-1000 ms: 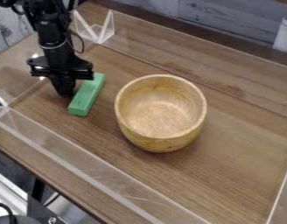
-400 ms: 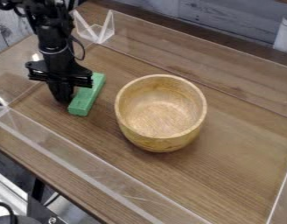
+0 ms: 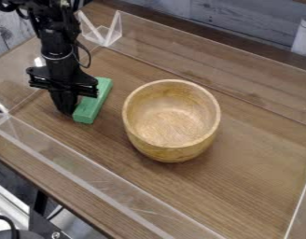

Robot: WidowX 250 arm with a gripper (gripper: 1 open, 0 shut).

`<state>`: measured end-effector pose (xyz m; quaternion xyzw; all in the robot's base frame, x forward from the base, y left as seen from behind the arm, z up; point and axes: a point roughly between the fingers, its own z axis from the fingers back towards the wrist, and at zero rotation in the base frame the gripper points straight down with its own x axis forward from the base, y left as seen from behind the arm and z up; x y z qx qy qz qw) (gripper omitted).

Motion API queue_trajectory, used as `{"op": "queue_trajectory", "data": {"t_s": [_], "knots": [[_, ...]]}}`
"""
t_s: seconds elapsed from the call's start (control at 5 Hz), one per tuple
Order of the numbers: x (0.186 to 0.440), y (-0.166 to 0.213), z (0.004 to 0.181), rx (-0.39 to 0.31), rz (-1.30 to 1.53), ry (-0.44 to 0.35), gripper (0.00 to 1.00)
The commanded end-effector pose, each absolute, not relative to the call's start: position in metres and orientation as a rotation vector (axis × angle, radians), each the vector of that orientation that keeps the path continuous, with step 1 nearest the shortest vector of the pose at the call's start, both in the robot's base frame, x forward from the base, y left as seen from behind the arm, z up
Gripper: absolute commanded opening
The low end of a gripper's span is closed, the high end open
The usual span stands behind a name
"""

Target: Remove the green block from inside the brown bowl and put it on the table

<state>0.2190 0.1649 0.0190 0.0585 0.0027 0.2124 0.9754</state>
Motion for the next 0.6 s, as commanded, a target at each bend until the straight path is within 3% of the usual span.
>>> {"op": "queue_trajectory", "data": {"t_s": [0.0, 0.4], "knots": [[0.2170, 0.1630, 0.0238, 0.128, 0.421, 0.010, 0.00], [0.2130, 0.1581, 0.0235, 0.127, 0.398, 0.040, 0.00]]}}
